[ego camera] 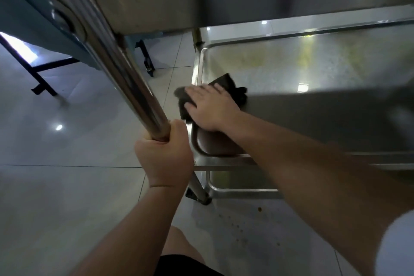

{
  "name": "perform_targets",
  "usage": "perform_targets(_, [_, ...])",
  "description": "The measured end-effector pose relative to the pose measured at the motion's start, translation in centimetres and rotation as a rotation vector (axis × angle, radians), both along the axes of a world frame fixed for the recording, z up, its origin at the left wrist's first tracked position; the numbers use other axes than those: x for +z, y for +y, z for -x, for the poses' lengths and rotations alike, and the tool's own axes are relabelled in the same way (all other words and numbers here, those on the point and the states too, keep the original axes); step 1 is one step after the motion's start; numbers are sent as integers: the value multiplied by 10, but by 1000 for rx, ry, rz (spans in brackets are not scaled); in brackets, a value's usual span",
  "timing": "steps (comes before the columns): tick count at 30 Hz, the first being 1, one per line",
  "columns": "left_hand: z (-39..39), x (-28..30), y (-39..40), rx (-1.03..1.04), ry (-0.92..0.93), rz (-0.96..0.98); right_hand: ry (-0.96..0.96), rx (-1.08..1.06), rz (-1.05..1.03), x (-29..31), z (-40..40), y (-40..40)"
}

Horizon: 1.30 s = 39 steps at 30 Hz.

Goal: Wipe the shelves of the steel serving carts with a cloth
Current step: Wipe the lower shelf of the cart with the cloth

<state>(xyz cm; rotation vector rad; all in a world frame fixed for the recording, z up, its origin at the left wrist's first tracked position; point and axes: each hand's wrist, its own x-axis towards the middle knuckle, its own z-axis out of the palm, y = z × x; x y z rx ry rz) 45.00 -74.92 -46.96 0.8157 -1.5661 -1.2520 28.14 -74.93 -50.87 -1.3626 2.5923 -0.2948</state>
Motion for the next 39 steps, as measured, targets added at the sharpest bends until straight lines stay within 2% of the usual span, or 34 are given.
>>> perform_targets(3, [0, -2, 1, -19, 40, -43, -19, 349, 8, 3, -7, 50])
perform_targets(5, [0, -2, 0, -26, 35, -36, -31, 467, -32, 9, 0, 81])
perform_targets(7, [0, -1, 0, -25, 32, -54, 7, 367, -36, 11, 21, 87])
perform_targets(12, [-2, -1, 2, -60, 43, -36, 3, -196, -10, 2, 70, 15])
perform_targets(14, [-2, -1, 1, -73, 53, -13, -11, -258, 10, 0, 68, -23])
perform_targets(18, [-3, -4, -2, -67, 55, 1, 7, -98, 22, 2, 43, -45])
perform_targets(26, [-2, 1, 0, -7, -2, -9, -92, 164, 66, 3, -35, 28])
perform_targets(34, [-4, 17, 8, 15, -94, -103, -36, 85, 132, -8, -84, 91])
perform_targets(39, [-10, 14, 5, 29, -143, -156, 29, 129, 89, -5, -91, 129])
